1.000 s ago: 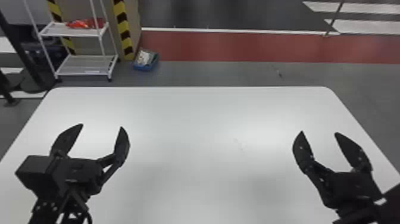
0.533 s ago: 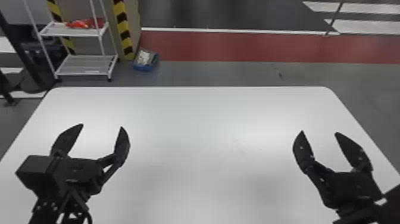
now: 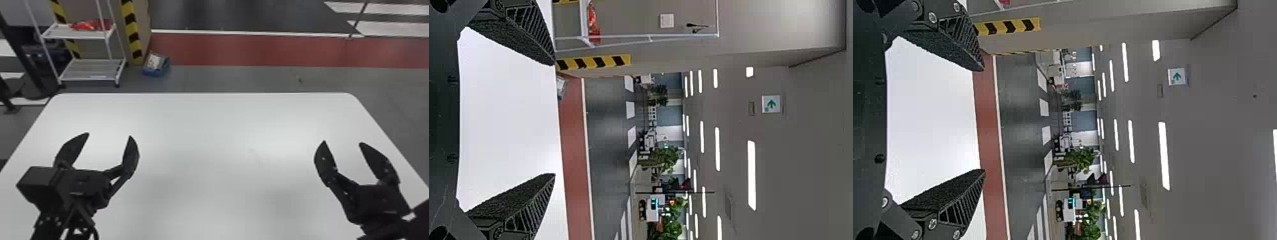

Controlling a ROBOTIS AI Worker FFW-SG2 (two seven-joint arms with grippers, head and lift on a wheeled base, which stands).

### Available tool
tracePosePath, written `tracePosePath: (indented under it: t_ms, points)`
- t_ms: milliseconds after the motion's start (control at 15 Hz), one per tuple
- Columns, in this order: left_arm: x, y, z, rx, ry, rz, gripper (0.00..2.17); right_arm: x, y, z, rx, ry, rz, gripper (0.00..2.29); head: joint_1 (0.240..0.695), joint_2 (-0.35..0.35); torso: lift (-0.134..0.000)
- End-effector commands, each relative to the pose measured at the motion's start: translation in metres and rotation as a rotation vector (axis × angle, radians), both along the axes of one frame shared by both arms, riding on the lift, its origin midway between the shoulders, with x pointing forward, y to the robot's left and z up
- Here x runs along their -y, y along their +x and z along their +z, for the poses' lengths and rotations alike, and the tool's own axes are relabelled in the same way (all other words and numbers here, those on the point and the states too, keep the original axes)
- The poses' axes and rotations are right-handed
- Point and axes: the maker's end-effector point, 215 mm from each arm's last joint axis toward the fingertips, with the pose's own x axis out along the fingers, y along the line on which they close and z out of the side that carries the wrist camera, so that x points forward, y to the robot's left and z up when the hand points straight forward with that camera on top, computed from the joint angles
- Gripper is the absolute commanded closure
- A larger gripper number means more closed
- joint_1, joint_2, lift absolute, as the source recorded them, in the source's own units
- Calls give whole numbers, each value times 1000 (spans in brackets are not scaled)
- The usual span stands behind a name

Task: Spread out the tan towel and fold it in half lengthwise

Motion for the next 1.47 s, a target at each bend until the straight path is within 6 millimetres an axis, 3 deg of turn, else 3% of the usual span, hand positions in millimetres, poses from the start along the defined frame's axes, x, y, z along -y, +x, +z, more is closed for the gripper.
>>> tracePosePath:
  t_ms: [0,1400]
  points:
    - [0,0,-1,-2,3,-1,87,1,0,1,0,0,-1,171,695,-51,-128]
    - [2,2,-5,-15,15,-3,87,3,0,-1,-5,-1,1,171,695,-59,-128]
